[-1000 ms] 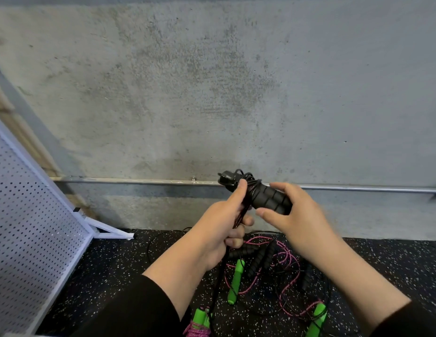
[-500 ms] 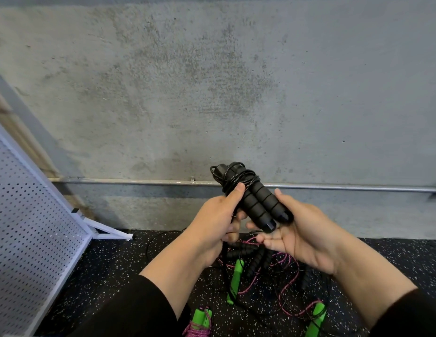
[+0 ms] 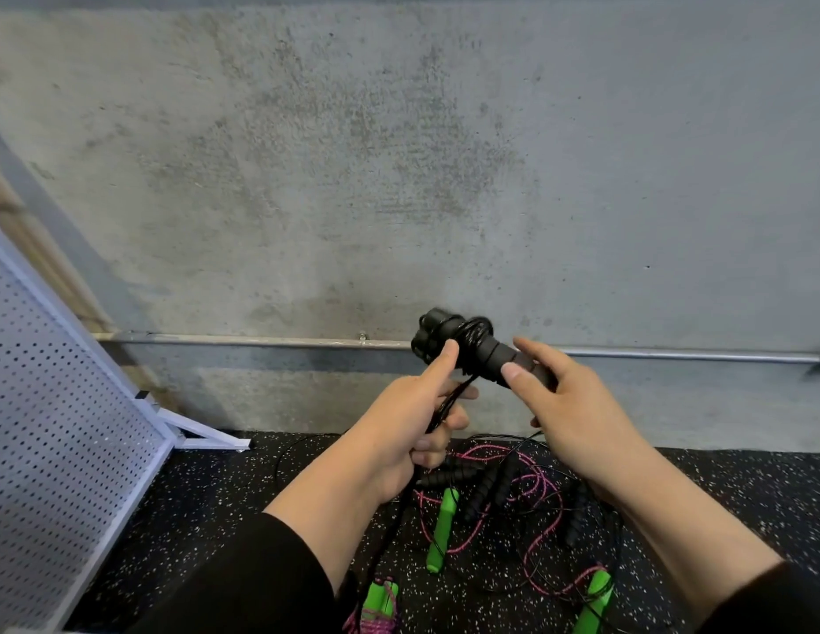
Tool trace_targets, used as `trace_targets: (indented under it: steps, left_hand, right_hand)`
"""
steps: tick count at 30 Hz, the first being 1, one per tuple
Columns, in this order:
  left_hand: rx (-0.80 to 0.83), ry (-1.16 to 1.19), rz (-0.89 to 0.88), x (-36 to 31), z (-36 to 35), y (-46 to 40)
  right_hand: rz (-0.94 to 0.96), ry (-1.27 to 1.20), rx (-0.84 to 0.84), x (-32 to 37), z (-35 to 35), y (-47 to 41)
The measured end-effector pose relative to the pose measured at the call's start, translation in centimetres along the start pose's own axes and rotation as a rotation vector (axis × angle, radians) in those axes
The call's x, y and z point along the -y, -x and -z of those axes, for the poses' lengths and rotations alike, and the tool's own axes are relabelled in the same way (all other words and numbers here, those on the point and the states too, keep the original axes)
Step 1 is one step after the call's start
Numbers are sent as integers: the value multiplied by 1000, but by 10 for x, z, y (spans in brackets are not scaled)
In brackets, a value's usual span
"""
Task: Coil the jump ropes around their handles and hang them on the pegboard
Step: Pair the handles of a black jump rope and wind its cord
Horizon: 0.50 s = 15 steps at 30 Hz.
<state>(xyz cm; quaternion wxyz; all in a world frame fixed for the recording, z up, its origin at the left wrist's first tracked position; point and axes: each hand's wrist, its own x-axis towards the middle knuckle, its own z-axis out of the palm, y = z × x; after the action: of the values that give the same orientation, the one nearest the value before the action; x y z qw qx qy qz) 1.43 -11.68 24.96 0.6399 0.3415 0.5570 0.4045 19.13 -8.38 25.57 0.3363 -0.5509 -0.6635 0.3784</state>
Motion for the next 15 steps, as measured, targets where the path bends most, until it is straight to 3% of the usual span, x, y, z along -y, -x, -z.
trace_targets:
  steps: [9, 12, 15]
  left_hand:
    - [-35, 190, 5, 4, -2, -4]
    - [-9, 232, -21, 2, -1, -3]
    - [36, 236, -53, 2, -2, -2]
  right_hand:
    - [180, 197, 42, -1, -12, 7]
    - [152, 52, 45, 3, -6, 7]
    - [-73, -248, 61, 6, -5, 7]
